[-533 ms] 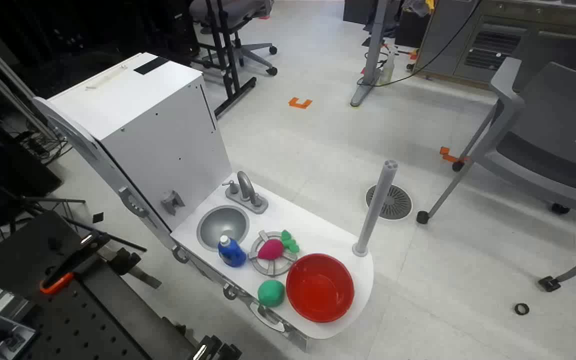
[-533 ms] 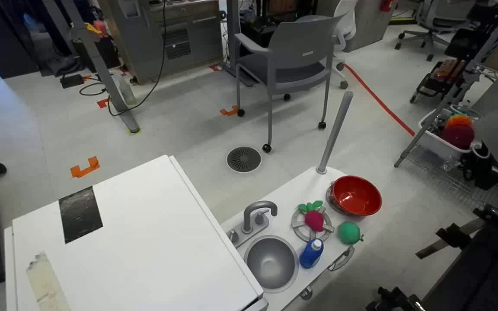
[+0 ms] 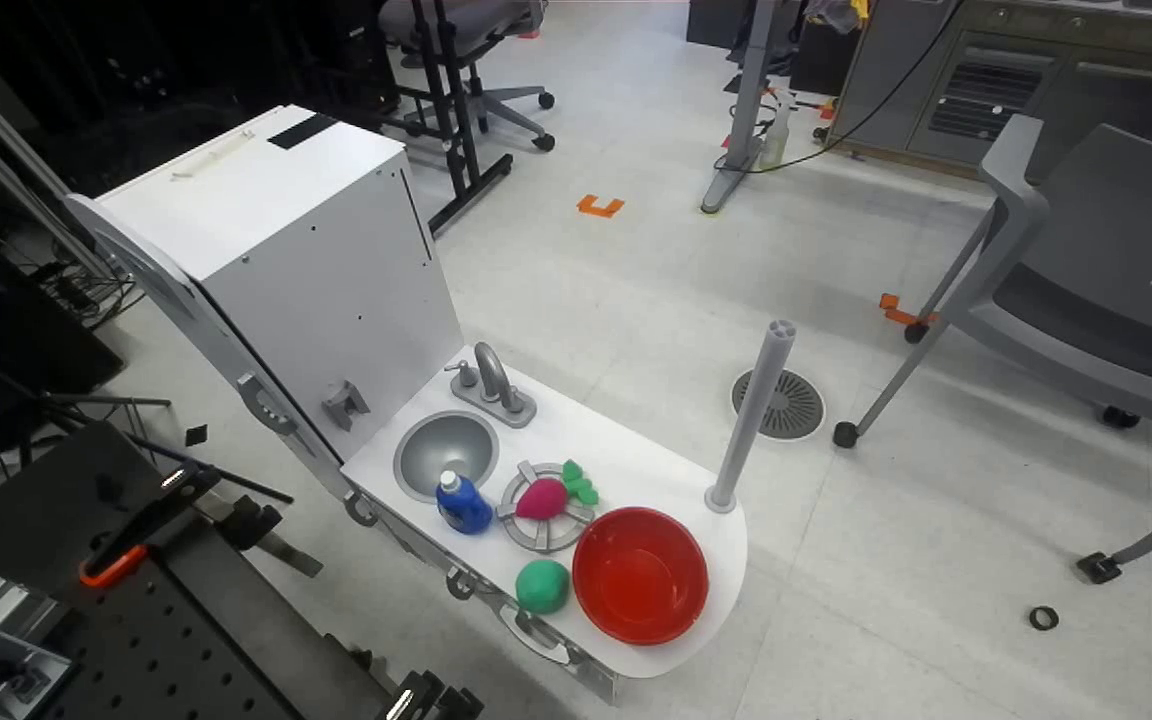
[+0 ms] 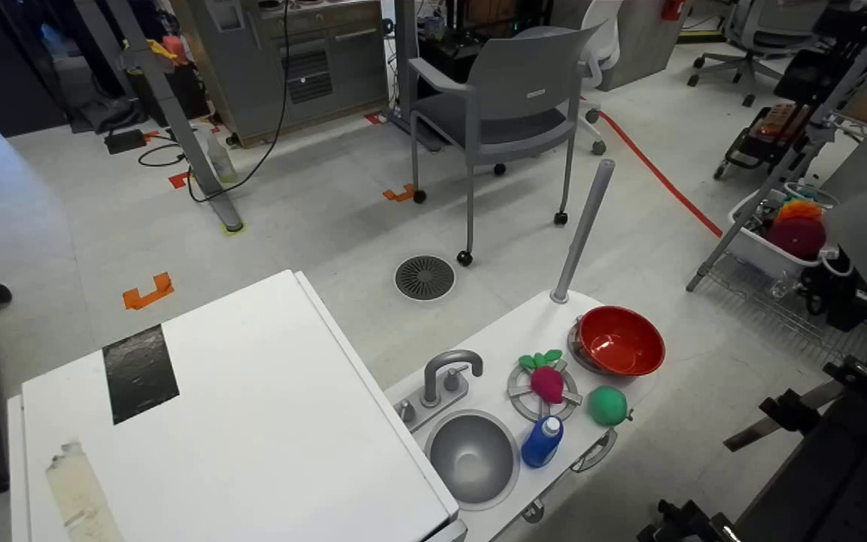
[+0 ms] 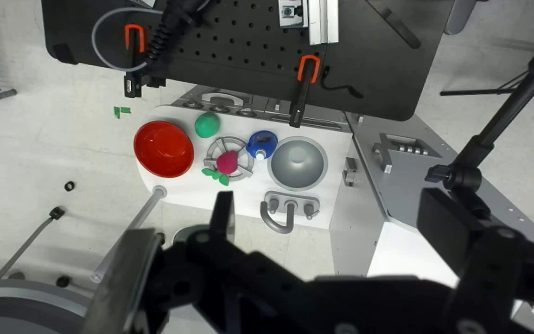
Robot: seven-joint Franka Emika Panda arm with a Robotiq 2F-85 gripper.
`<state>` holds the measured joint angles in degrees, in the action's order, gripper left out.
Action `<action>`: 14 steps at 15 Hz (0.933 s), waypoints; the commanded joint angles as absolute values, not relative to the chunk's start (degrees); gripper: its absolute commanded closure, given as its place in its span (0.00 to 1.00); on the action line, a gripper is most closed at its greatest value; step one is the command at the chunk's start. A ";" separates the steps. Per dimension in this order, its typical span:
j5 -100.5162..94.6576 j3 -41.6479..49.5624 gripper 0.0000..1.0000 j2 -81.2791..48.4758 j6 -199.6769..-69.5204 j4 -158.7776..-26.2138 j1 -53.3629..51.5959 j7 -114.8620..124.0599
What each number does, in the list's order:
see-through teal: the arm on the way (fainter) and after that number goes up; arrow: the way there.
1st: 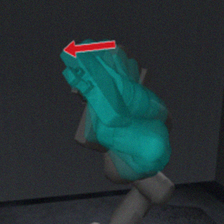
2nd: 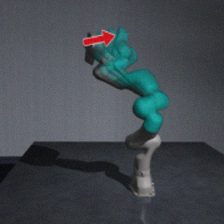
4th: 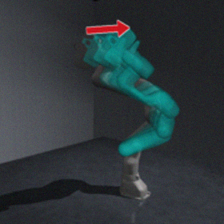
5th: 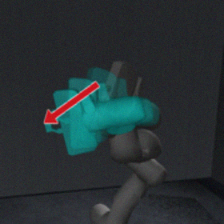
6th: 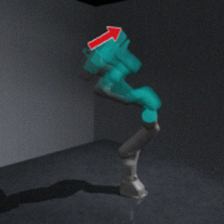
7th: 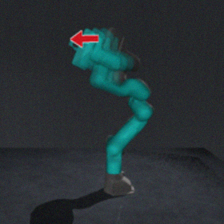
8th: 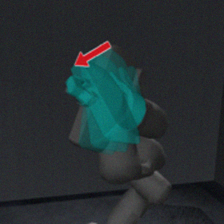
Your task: Push the faucet to the left
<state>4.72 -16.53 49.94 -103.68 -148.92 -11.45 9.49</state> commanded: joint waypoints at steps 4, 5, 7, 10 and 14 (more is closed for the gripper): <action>3.00 -15.45 0.00 46.25 -104.16 -146.92 -10.64 7.91; 1.99 -14.62 0.00 45.05 -104.83 -146.56 -10.51 6.08; 0.62 -12.22 0.00 41.61 -107.64 -145.75 -9.55 3.22; -2.50 -8.83 0.00 34.52 -115.63 -144.90 -7.32 -0.73; -4.69 -4.67 0.00 21.38 -129.51 -143.45 -3.73 -2.58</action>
<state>-3.24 -7.05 31.80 -122.53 -146.74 -5.59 -1.01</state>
